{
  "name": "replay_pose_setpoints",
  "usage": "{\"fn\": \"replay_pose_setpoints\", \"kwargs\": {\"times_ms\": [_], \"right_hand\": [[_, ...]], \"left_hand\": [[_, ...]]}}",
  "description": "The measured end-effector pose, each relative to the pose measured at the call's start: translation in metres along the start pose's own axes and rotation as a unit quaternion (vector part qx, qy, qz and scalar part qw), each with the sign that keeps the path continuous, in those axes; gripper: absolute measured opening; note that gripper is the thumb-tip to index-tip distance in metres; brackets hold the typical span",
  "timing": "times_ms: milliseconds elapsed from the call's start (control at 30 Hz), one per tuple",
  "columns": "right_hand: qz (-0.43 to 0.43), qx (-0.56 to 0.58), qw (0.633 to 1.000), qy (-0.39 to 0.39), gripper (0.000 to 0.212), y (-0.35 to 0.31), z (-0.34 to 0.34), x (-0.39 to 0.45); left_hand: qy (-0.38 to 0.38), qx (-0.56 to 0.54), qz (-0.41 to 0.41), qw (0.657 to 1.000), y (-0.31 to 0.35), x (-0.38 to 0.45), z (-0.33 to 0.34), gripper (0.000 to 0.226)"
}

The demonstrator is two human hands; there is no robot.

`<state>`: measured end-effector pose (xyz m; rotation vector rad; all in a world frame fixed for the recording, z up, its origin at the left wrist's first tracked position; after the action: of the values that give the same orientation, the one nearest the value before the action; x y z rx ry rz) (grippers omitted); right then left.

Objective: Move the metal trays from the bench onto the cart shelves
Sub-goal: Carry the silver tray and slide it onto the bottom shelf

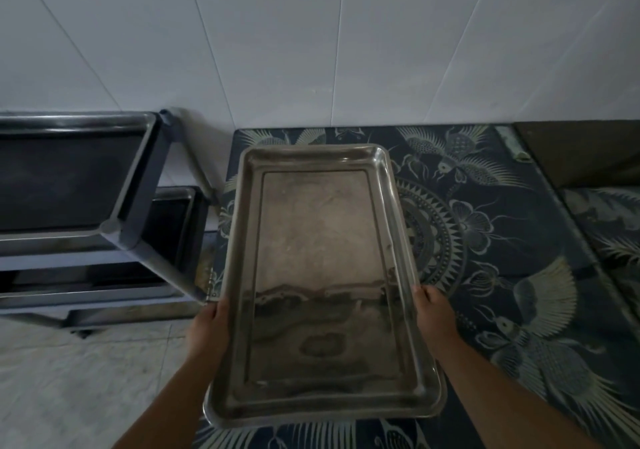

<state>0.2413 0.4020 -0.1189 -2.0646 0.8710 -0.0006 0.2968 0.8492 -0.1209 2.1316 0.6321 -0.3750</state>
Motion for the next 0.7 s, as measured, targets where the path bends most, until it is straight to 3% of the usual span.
{"fn": "replay_pose_setpoints", "kwargs": {"times_ms": [300, 700], "right_hand": [[0.025, 0.004, 0.999, -0.045, 0.033, -0.006, -0.007, 0.001], [0.017, 0.041, 0.997, -0.056, 0.028, 0.012, -0.043, -0.051]], "left_hand": [[0.027, 0.076, 0.029, 0.996, 0.011, -0.013, -0.010, 0.039], [0.038, 0.007, 0.017, 0.999, -0.016, -0.090, -0.036, 0.045]]}}
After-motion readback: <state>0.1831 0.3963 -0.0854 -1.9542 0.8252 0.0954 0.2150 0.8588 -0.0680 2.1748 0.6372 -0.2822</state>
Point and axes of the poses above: each hand's wrist, its own x-axis towards the middle knuckle, its own z-axis out of the palm, y = z × x, the point moved 7 cm from there along x, towards the middle knuckle
